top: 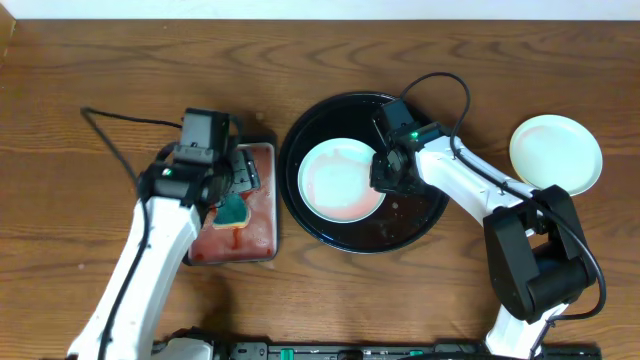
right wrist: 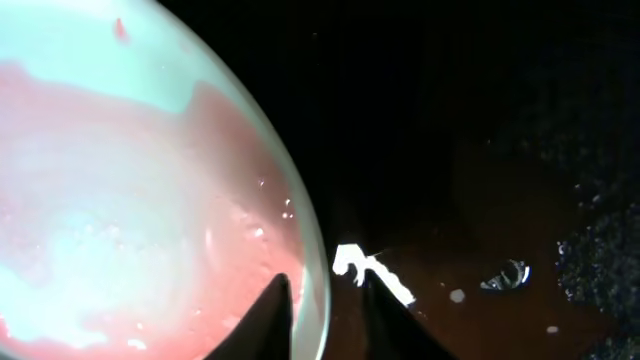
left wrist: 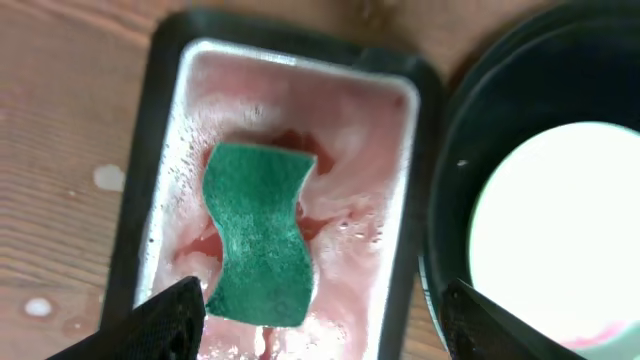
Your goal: Clean dirty plates on tray and stack at the side
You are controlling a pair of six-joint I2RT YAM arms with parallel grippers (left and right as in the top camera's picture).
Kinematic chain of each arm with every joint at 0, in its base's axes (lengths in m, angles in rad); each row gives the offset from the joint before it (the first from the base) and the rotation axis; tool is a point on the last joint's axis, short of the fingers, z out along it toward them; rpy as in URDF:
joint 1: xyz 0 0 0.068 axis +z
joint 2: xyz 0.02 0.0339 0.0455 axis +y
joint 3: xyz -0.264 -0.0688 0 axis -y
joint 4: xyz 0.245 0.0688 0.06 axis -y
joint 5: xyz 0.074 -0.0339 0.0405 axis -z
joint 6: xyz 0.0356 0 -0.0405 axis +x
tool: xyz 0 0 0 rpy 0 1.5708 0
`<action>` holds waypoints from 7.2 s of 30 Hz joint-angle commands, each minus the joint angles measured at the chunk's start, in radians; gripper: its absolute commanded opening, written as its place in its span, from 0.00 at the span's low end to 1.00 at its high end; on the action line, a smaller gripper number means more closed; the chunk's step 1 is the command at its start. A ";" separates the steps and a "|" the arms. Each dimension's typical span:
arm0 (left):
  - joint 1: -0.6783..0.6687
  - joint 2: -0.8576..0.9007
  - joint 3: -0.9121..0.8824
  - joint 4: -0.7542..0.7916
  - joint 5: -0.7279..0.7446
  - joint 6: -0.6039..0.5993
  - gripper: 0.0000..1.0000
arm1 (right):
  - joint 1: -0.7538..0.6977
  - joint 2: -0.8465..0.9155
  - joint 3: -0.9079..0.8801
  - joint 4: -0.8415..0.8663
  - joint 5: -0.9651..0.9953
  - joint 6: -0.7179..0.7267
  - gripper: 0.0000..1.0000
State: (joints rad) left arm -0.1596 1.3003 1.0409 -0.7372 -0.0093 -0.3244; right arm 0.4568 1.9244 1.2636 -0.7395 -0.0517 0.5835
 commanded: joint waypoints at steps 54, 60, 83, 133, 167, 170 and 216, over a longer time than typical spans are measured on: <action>0.002 -0.094 -0.003 -0.026 0.002 0.018 0.77 | 0.008 -0.256 0.181 -0.264 0.816 -0.111 0.01; 0.002 -0.094 -0.003 -0.026 0.002 0.018 0.77 | 0.074 -0.256 0.181 -0.277 1.001 -0.122 0.01; 0.002 -0.094 -0.003 -0.018 0.002 0.036 0.77 | 0.301 -0.246 0.180 -0.203 1.429 -0.238 0.01; 0.002 -0.094 -0.003 -0.021 0.002 0.036 0.77 | 0.291 -0.166 0.180 -0.309 1.074 0.046 0.01; 0.002 -0.094 -0.003 -0.032 0.002 0.036 0.77 | -0.923 -0.269 0.117 -0.149 0.058 -0.249 0.01; 0.002 -0.094 -0.003 -0.032 0.002 0.036 0.78 | -0.983 -0.269 0.048 -0.064 0.063 -0.248 0.01; -0.047 -0.632 -0.059 -0.299 0.247 0.206 0.77 | -0.495 -1.317 -0.221 -0.401 -0.042 -0.225 0.50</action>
State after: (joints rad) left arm -0.1810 0.7815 1.0382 -0.9928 0.1825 -0.1516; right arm -0.1177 0.7464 1.1164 -1.1038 -0.1570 0.3714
